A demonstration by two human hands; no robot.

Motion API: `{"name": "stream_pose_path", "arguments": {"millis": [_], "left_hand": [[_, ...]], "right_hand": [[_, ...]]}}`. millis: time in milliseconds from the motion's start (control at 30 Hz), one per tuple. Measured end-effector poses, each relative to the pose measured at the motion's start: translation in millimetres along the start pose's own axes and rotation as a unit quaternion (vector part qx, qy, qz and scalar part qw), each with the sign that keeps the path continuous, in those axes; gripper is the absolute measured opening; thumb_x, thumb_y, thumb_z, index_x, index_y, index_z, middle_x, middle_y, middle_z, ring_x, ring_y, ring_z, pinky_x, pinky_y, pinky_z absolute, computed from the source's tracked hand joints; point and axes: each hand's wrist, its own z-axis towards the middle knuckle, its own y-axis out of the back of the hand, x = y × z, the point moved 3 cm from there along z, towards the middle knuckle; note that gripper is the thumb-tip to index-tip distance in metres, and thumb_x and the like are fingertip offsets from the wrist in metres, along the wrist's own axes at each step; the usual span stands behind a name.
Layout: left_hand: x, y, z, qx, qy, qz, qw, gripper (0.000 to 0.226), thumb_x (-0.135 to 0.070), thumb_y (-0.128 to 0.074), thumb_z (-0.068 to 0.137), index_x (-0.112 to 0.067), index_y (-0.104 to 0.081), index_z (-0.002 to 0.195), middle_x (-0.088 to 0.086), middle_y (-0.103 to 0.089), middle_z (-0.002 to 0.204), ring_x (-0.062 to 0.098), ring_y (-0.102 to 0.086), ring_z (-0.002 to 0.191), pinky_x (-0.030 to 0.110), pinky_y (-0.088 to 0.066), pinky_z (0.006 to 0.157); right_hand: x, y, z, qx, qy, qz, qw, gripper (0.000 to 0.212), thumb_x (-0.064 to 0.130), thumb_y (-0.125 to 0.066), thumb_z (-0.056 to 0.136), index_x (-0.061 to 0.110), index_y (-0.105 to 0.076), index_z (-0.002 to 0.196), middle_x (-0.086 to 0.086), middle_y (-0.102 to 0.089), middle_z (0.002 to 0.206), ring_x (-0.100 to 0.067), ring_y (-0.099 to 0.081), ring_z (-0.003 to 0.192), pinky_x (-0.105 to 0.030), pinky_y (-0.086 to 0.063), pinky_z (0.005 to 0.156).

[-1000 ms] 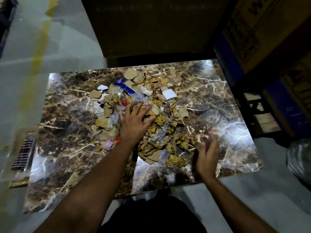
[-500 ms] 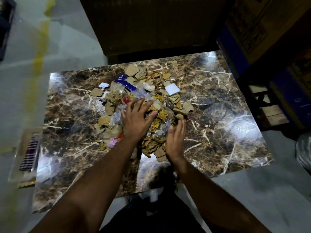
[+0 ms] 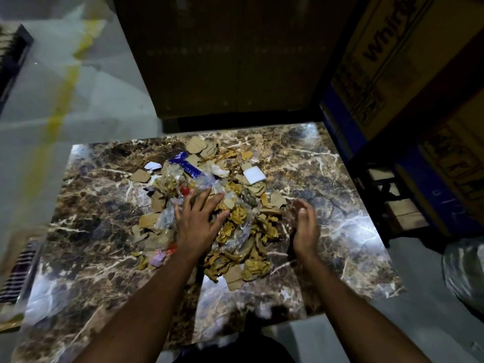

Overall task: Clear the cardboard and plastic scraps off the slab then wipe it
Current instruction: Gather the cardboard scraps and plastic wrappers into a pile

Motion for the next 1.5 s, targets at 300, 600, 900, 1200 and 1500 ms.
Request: {"name": "stream_pose_path", "arguments": {"millis": [300, 600, 900, 1200, 1500], "left_hand": [[-1.8, -3.3, 2.2, -0.036, 0.016, -0.025, 0.999, 0.061, -0.080, -0.021, 0.092, -0.056, -0.036, 0.146, -0.020, -0.027, 0.161, 0.016, -0.014, 0.151, 0.062, -0.011, 0.118], [2.9, -7.4, -1.2, -0.048, 0.036, -0.044, 0.997, 0.056, -0.080, -0.030, 0.092, -0.059, -0.037, 0.143, -0.031, -0.019, 0.160, 0.009, -0.009, 0.151, 0.062, -0.012, 0.119], [12.2, -13.3, 1.8, -0.061, 0.042, -0.038, 0.997, 0.055, -0.078, -0.033, 0.093, -0.058, -0.038, 0.144, -0.027, -0.025, 0.160, 0.011, -0.014, 0.151, 0.065, -0.020, 0.115], [10.7, -9.6, 3.3, -0.051, 0.052, -0.042, 0.996, 0.056, -0.078, -0.029, 0.092, -0.057, -0.039, 0.144, -0.026, -0.025, 0.160, 0.011, -0.015, 0.150, 0.064, -0.015, 0.116], [9.4, -9.2, 2.6, -0.068, 0.048, -0.059, 0.995, 0.055, -0.078, -0.031, 0.093, -0.057, -0.042, 0.142, -0.021, -0.031, 0.159, 0.015, -0.021, 0.149, 0.066, -0.020, 0.113]], "right_hand": [[1.2, -5.0, 187.1, 0.159, 0.064, -0.262, 0.950, 0.038, 0.040, -0.048, 0.103, 0.021, -0.061, 0.133, -0.008, -0.065, 0.131, -0.028, -0.059, 0.120, -0.038, -0.046, 0.096], [49.7, -176.5, 223.9, 0.327, 0.154, -0.228, 0.904, 0.036, 0.023, -0.051, 0.106, 0.010, -0.056, 0.139, -0.009, -0.060, 0.136, -0.023, -0.056, 0.122, -0.016, -0.038, 0.083], [72.4, -306.0, 216.2, 0.454, 0.189, -0.232, 0.839, 0.060, 0.074, -0.034, 0.094, 0.041, -0.057, 0.138, -0.003, -0.047, 0.154, -0.029, -0.039, 0.143, -0.055, -0.029, 0.118], [49.5, -262.0, 179.8, 0.535, 0.196, -0.231, 0.789, 0.040, 0.063, -0.052, 0.093, 0.034, -0.078, 0.101, 0.007, -0.057, 0.145, -0.021, -0.056, 0.130, -0.050, -0.045, 0.108], [58.0, -197.1, 129.3, 0.545, 0.091, -0.070, 0.831, 0.016, 0.015, -0.063, 0.098, 0.019, -0.074, 0.109, 0.001, -0.074, 0.106, -0.008, -0.069, 0.098, -0.023, -0.049, 0.086]]}}
